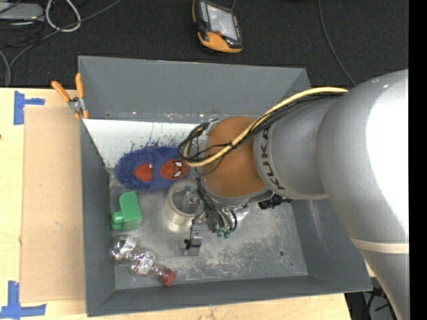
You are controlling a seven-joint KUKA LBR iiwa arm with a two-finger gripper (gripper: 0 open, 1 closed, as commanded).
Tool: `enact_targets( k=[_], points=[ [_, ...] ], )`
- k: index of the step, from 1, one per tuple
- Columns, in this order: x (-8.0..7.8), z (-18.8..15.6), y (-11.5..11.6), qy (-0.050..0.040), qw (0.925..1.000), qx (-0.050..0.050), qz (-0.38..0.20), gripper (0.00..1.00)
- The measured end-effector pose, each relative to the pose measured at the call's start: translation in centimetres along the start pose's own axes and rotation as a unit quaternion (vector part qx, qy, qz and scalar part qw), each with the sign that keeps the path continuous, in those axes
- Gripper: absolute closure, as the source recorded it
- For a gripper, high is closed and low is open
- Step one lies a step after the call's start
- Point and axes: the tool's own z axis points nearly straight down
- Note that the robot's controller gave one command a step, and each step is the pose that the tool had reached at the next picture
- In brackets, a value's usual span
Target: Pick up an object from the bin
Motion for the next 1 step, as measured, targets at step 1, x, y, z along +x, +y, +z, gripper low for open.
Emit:
enact_targets(
  k=[1],
  points=[
    [-1.44,-6.81,1.58,-0.0101,0.9995,-0.002,-0.030,0.00]
  ],
)
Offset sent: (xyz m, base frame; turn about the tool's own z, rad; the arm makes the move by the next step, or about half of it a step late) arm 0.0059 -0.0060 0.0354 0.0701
